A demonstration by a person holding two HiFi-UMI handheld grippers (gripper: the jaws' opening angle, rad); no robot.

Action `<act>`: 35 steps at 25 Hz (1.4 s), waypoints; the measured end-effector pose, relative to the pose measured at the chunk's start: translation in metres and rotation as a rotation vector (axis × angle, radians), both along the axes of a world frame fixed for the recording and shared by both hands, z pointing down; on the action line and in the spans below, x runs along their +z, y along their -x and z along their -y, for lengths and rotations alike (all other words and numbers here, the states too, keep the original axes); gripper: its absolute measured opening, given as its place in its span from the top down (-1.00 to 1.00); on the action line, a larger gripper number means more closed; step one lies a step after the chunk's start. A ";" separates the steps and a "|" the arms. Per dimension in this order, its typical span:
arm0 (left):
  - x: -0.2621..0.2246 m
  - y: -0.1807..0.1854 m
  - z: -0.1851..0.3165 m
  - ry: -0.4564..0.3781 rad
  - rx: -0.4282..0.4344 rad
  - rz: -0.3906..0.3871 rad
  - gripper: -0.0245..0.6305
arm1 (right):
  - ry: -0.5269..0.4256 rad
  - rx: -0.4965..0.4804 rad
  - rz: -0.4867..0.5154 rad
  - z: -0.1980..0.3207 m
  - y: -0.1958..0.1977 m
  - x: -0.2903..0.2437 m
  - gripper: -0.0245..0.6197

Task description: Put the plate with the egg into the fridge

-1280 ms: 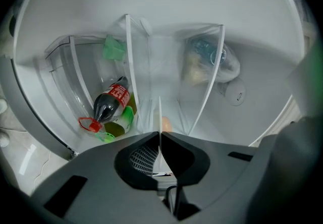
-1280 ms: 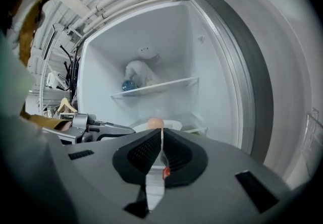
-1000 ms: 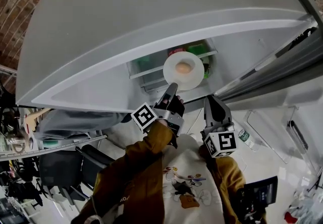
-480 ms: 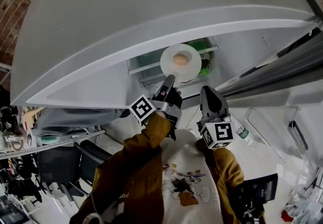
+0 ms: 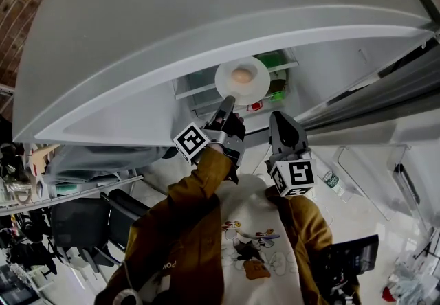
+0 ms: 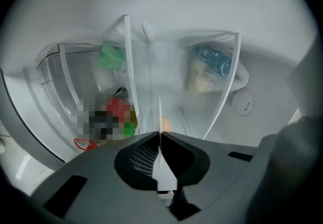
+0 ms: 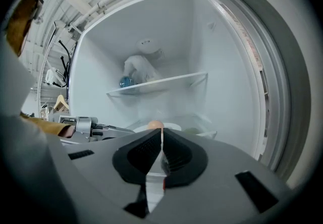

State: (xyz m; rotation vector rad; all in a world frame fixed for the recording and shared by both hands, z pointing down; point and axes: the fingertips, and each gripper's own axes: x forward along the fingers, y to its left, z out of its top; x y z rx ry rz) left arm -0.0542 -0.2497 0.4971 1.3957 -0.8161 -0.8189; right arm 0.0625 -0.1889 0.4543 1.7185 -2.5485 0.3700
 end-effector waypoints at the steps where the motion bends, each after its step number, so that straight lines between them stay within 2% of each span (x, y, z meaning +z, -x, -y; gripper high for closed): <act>1: 0.001 0.000 0.001 0.000 -0.001 0.001 0.87 | -0.002 -0.001 -0.001 0.000 0.000 0.000 0.90; 16: 0.009 0.008 0.011 -0.003 -0.024 0.027 0.87 | -0.011 0.000 -0.056 0.022 0.009 0.010 0.90; 20: 0.012 0.012 0.013 0.002 -0.024 0.064 0.87 | -0.008 -0.009 -0.063 0.023 0.014 0.013 0.90; 35: 0.012 0.005 0.028 0.007 -0.080 0.055 0.87 | -0.001 -0.020 -0.059 0.024 0.015 0.017 0.90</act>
